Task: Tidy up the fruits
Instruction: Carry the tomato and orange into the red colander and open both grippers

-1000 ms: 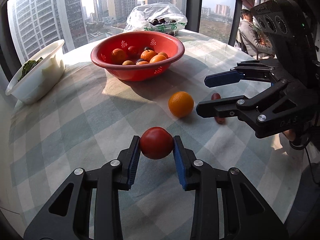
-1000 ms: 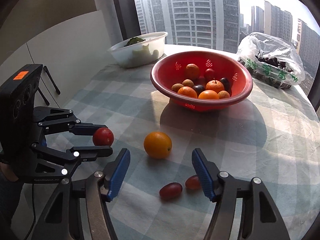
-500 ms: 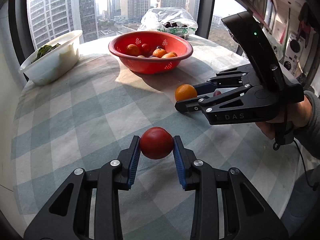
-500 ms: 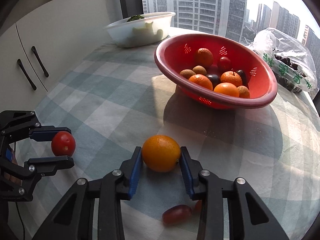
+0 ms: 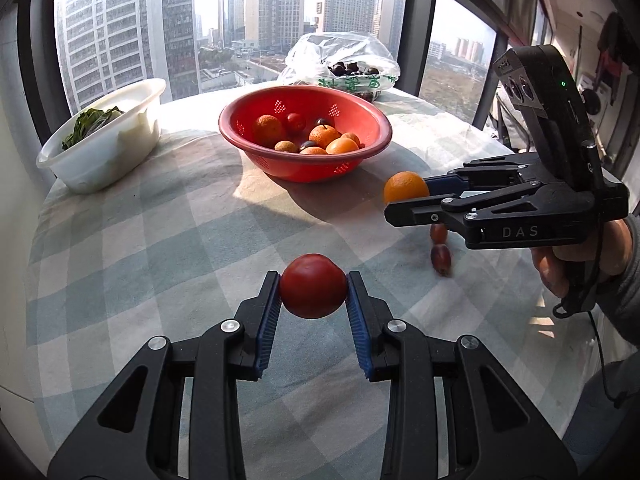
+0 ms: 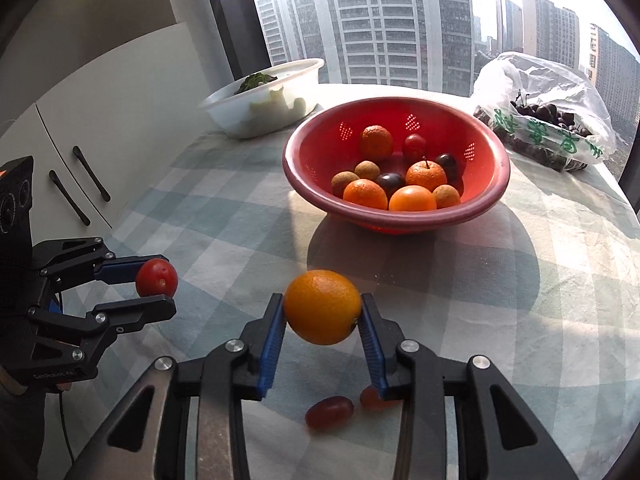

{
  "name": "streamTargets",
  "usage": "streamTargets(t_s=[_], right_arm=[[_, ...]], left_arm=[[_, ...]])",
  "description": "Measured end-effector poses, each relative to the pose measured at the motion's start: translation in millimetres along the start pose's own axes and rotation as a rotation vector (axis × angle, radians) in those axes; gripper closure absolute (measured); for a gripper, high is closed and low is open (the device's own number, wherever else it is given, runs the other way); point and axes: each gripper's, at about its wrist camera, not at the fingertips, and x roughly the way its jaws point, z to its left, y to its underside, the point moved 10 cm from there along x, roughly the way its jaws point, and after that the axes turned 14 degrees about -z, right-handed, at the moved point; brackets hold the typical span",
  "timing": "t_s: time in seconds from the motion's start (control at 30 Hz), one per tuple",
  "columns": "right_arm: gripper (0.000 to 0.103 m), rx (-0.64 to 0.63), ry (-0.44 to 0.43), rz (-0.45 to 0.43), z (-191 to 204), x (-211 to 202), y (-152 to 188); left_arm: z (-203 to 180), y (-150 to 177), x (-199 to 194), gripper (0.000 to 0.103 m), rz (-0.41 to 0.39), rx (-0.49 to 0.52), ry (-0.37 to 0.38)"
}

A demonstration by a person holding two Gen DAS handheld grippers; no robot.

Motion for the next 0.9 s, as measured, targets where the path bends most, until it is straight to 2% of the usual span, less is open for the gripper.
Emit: streamTargets(t_s=[0.23,0.5,0.67,0.9], right_arm=[[0.064,0.087,0.068,-0.081,-56.9,-15.9,-45.4],[0.064,0.081,0.088,-0.081,-85.7,22.4,-79.5],[0.064,0.042,0.096,-0.043,-88.5,57.1,-84.0],[0.064,-0.033,0.110,-0.023,-84.8,81.2,-83.4]], left_arm=[[6.0,-54.8,28.0,0.072,-0.047,0.018,0.006],[19.7,-107.9,99.3,0.072,-0.014,0.045,-0.014],[33.2,-119.3,143.9,0.072,0.026,0.072,-0.054],[42.2,-102.3,185.5,0.072,0.088,0.075,-0.053]])
